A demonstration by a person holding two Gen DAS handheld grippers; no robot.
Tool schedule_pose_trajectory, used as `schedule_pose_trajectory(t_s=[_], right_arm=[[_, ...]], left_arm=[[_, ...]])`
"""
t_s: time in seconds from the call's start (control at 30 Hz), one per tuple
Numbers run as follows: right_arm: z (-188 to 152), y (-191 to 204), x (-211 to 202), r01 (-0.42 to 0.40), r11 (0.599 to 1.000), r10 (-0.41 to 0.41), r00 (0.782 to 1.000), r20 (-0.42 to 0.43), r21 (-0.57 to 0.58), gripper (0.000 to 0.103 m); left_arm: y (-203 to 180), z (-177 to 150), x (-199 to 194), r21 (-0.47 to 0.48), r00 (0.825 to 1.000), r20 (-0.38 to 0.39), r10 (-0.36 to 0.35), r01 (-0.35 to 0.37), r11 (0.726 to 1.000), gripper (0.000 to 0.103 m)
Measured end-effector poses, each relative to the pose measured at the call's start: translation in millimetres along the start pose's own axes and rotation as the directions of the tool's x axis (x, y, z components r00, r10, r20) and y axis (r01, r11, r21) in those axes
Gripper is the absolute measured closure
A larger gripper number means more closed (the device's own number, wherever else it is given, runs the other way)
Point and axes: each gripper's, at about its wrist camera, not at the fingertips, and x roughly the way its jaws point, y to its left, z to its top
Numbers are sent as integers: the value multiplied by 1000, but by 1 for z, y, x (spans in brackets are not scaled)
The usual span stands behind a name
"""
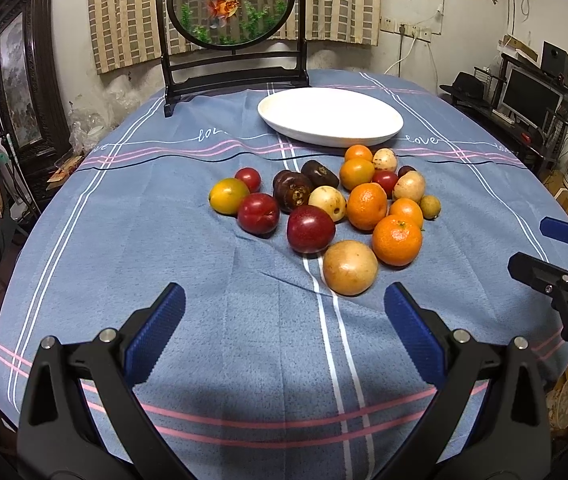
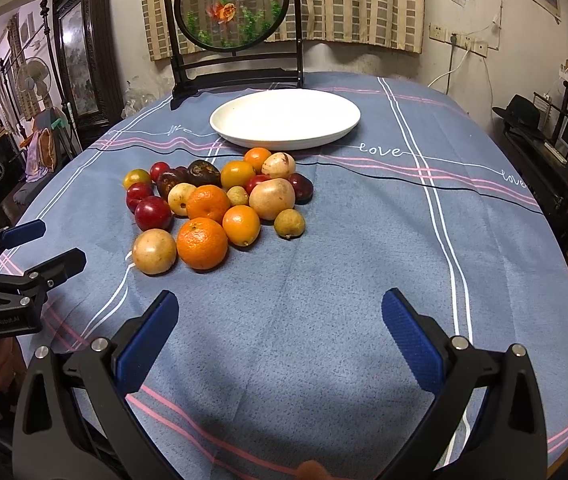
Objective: Organize fruits
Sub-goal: 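Grasp a tangerine with the right tool while the left tool grasps a pale yellow fruit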
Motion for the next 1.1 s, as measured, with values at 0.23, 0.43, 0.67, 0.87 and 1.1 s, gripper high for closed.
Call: schedule_pose_trajectory(t_s=[0.23, 0.43, 0.67, 0.87, 1.1], right_arm=[[6, 1, 8, 7, 1000, -8, 1000, -3, -22, 1], [16, -3, 27, -33, 999, 33, 999, -25, -8, 1], [22, 13, 40, -106, 993, 104, 994, -33, -50, 6], [23, 32, 66, -175, 983, 169, 980, -102, -55, 26], [27, 47, 87, -204, 978, 193, 968, -161, -48, 40]], left_arm=[[2, 2, 6, 11, 1000, -8, -3, 3, 1000, 2], [7, -1, 13, 19, 1000, -15, -15, 15, 1000, 2], [11, -6, 20, 32, 999, -16, -52, 52, 998, 2], [20, -8, 24, 17, 998, -13, -54, 54, 998, 2], [32, -11, 27, -18, 997, -25, -68, 67, 998, 2]])
